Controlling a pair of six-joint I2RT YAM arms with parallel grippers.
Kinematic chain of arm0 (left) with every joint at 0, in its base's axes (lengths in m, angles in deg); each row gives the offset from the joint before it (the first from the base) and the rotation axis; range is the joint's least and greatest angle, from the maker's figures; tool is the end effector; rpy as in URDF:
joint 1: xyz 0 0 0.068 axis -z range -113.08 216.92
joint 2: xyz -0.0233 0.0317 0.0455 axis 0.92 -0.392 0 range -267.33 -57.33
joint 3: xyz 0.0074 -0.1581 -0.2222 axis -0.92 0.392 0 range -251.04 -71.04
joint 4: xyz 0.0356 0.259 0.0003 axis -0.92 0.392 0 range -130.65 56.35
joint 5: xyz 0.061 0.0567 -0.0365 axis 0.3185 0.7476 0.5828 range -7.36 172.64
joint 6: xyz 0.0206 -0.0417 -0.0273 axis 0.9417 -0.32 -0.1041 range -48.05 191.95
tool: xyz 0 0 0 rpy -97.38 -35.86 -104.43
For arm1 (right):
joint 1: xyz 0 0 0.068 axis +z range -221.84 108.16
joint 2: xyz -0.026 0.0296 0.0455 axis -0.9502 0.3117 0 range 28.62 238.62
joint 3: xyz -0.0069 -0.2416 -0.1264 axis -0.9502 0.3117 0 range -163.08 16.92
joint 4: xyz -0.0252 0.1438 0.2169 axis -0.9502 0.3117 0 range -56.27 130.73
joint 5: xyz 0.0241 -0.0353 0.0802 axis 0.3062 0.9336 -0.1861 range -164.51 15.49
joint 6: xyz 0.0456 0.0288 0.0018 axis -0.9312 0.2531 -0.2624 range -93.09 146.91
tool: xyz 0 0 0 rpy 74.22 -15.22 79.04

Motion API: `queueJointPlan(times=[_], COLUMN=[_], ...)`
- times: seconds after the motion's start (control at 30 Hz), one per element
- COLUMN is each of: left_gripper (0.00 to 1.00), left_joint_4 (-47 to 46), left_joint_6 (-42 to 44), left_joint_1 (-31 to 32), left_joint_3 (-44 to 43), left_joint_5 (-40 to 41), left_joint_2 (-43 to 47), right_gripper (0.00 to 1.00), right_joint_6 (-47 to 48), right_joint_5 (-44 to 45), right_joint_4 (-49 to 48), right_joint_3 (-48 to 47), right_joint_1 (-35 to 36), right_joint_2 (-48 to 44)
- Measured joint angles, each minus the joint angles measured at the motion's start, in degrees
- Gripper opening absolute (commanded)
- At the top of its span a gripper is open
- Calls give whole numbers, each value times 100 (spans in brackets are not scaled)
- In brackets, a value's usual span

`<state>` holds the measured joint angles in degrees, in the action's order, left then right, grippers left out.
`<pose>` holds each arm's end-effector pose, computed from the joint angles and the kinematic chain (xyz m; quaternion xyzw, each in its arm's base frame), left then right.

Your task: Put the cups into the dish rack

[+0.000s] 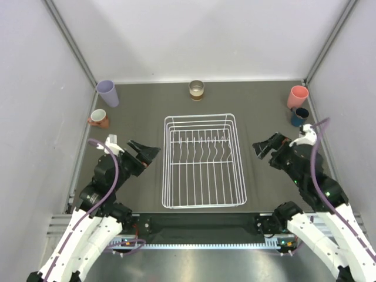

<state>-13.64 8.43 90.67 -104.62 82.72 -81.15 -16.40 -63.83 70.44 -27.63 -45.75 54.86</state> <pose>0.1048 -0.0461 0.2884 -0.2743 0.7569 -0.4089 0.4296 0.0931 0.0383 0.3298 0.1747 0.7903 0.2695 0.5218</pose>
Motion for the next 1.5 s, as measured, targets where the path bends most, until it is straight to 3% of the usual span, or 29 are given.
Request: queueJointPlan(times=[0.17,0.47,0.77,1.0,1.27,1.5], left_gripper=[99,98,97,95,95,95], left_joint_4=[166,173,125,214,841,1447], left_joint_6=[466,470,549,809,1257,1665], left_joint_1=[0,0,0,-15,-13,-13], left_joint_3=[-39,398,726,723,444,-111], left_joint_5=[-420,-984,-2002,-2422,-2798,-2636], left_joint_2=[-116,-103,-223,-212,-83,-273], right_gripper=[100,100,100,100,100,100], right_joint_6=[-109,13,109,223,765,1298], right_joint_5=[289,341,299,769,1309,1182], right_joint_4=[1110,2026,2846,3042,2914,2190], right_joint_3=[-243,-793,-2149,-2983,-3956,-3995], right_joint_1=[0,0,2,-48,-1110,-2352], right_joint_2=[691,734,2953,3281,4784,5464])
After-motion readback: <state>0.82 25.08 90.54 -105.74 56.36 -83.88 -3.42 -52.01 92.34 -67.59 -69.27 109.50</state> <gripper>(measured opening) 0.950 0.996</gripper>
